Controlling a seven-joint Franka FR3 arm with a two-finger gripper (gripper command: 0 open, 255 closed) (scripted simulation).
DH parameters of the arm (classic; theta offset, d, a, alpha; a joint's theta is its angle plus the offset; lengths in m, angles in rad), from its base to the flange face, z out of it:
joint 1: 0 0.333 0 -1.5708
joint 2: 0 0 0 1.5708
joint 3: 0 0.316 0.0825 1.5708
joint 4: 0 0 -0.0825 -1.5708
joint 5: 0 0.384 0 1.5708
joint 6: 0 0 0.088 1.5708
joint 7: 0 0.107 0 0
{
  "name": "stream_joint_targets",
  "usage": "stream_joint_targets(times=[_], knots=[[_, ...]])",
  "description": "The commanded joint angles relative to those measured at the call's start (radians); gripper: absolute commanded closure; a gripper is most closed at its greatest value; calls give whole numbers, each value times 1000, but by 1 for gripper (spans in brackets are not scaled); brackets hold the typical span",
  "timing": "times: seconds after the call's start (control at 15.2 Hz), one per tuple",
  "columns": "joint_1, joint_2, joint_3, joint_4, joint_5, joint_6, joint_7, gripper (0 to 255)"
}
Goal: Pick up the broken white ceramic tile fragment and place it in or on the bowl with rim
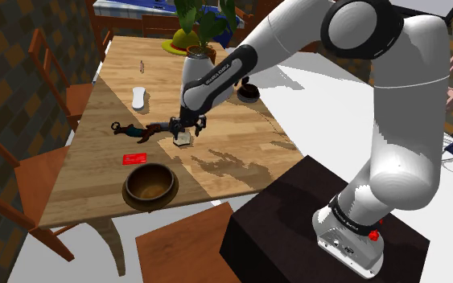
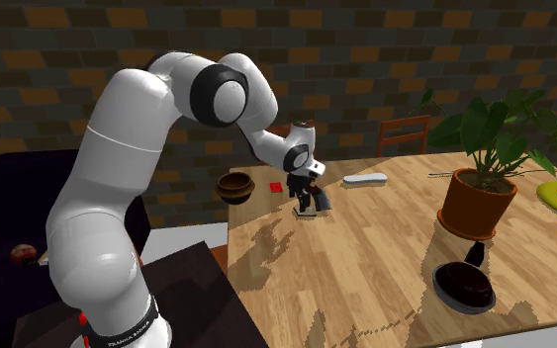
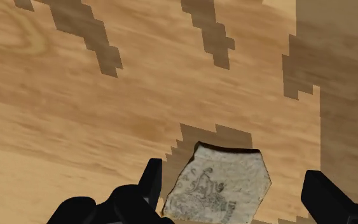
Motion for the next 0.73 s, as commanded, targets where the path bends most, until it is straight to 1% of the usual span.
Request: stream_joint_targets(times=[0.0,0.4,0.66], knots=[[8,28,-3,17,-4,12,7,0],[19,94,-13,37,-13,57,14,0],[20,94,-13,38,-13,57,14,0]])
